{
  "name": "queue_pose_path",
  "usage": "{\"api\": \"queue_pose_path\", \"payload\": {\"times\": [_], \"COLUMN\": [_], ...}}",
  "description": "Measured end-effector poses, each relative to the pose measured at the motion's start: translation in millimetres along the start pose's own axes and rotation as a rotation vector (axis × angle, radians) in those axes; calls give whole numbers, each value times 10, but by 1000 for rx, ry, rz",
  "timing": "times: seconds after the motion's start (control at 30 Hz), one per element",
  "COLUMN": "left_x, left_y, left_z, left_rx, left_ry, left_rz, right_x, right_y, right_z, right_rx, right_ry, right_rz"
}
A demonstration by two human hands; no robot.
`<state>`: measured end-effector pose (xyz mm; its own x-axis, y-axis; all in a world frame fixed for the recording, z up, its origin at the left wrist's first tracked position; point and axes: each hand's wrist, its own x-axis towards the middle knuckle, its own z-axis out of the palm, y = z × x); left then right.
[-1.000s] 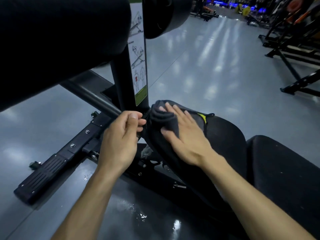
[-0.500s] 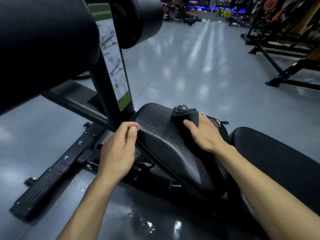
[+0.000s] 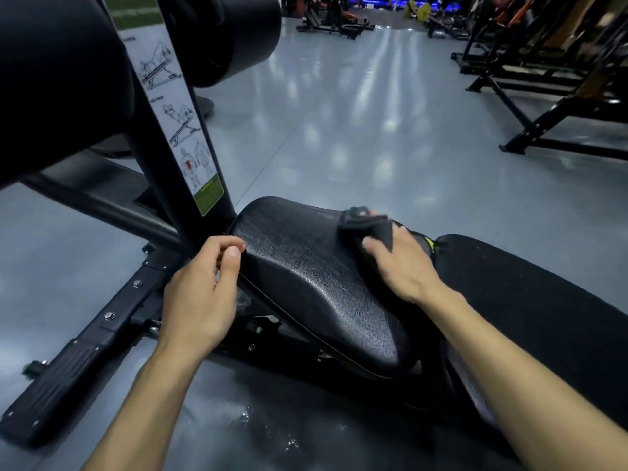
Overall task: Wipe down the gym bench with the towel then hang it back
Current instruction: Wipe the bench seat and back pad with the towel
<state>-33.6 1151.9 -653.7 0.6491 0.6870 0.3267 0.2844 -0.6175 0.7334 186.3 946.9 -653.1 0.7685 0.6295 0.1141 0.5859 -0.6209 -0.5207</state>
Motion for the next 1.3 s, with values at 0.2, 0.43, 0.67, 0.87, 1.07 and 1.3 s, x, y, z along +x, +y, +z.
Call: {"api": "queue_pose_path", "payload": {"times": [0.2,0.43,0.67,0.87,1.07,1.3], "left_x": [-1,17,72,152,-266,-631], "left_y": [30,79,80,217,707,1119], "left_z": [-3,20,-2,71,485,572], "left_rx": [44,97,46,-172,-250,-244], "left_ry": [4,30,-16,-52,-365,-496], "left_rz": [-7,-20,-53,-33,185,362], "right_x": [-639,-509,-374,-1388,-1521,-2139], "right_y": [-203,209,-19,-117,-263,-32], "right_z": [272,38,206,261,9,-633], "right_rx": [-55,47,-38,206,752,1407], "right_ry": [51,-5,62,41,60,196], "right_rz": [-260,-182,7,-239,243,537]}}
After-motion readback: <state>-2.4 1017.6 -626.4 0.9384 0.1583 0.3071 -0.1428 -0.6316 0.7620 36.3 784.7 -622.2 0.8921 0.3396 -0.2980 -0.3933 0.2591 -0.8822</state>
